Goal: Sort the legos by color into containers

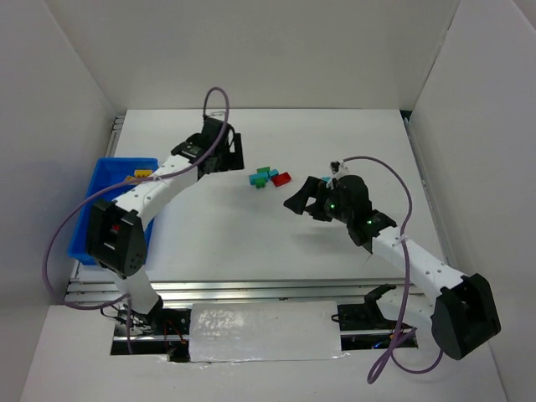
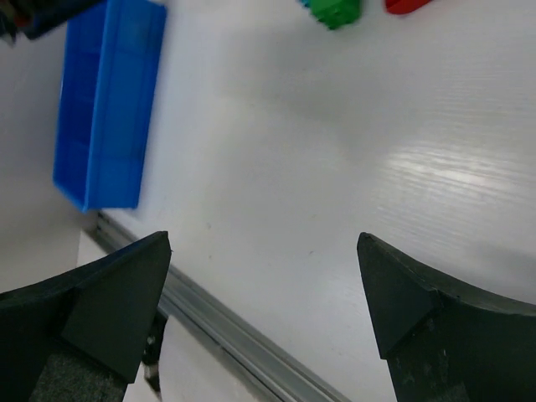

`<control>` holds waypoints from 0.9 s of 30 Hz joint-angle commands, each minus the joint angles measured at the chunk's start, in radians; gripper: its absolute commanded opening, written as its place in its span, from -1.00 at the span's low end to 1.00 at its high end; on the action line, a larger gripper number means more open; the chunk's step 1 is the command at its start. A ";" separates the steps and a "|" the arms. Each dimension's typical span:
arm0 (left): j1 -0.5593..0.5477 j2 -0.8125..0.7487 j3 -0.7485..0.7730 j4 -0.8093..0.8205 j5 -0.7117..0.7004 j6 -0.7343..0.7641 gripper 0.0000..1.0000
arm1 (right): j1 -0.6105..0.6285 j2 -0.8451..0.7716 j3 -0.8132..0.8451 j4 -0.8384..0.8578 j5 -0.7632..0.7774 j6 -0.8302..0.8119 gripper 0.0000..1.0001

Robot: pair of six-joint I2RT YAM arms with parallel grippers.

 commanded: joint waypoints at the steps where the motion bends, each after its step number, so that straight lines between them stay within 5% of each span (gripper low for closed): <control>1: -0.034 0.061 0.009 0.063 0.146 0.149 0.99 | -0.054 -0.088 -0.022 -0.033 0.097 0.074 0.99; 6: -0.047 0.170 0.072 0.085 0.357 0.204 0.99 | -0.112 -0.143 -0.037 -0.093 0.120 0.065 1.00; 14: -0.114 0.201 0.090 0.099 0.347 0.135 0.99 | -0.144 -0.021 0.024 -0.133 0.197 0.085 0.99; 22: -0.220 0.276 0.200 0.143 0.477 0.446 0.99 | -0.144 -0.221 -0.100 -0.113 0.350 0.206 1.00; 27: -0.222 0.440 0.363 0.163 0.559 0.640 0.96 | -0.146 -0.390 -0.123 -0.139 0.286 0.165 0.99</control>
